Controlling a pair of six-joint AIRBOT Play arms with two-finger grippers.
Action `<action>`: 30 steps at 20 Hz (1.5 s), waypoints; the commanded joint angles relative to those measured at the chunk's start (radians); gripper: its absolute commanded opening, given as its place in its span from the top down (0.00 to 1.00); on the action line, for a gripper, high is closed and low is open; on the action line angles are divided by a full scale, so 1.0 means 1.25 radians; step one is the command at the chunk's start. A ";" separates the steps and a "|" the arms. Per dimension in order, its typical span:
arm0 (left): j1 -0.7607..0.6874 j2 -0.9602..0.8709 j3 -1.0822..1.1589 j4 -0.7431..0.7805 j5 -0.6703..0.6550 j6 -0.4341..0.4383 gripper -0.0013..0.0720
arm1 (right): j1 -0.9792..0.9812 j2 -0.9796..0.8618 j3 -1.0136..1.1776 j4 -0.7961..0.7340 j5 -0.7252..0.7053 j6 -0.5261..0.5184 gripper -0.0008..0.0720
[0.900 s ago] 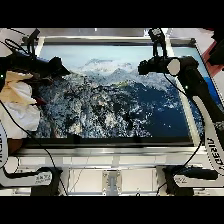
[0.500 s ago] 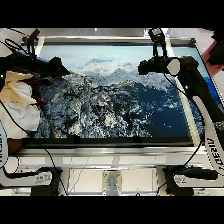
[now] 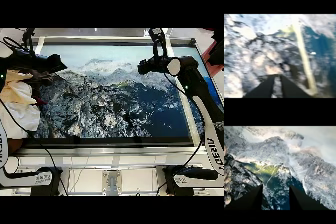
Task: Fold the shirts.
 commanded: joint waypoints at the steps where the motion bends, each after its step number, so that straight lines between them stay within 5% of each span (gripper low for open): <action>1: 0.005 0.000 0.001 0.373 0.039 0.032 0.35 | 0.001 0.000 0.000 0.024 -0.018 0.000 0.48; 3: 0.030 0.000 0.001 0.700 0.033 -0.066 0.31 | 0.001 0.000 0.000 0.028 -0.046 0.001 0.48; 5: 0.101 0.000 0.001 0.840 0.027 -0.168 0.31 | 0.001 0.000 0.000 0.027 -0.042 0.001 0.48; 9: 0.328 -0.029 0.001 0.628 0.009 -0.215 0.24 | 0.001 0.000 0.000 0.042 -0.024 0.003 0.48; 11: 0.418 -0.062 0.001 0.456 0.041 -0.215 0.01 | 0.001 0.000 0.000 0.042 -0.005 0.002 0.48; 17: 0.486 -0.153 0.001 0.162 0.226 -0.212 0.01 | 0.001 0.000 0.000 0.039 -0.007 0.002 0.41; 20: 0.483 -0.217 0.001 -0.018 0.231 -0.109 0.01 | 0.001 0.000 0.000 0.040 -0.004 0.003 0.41; 30: 0.453 -0.319 0.001 -0.027 0.282 -0.069 0.07 | 0.001 0.000 0.000 0.041 0.000 0.048 0.41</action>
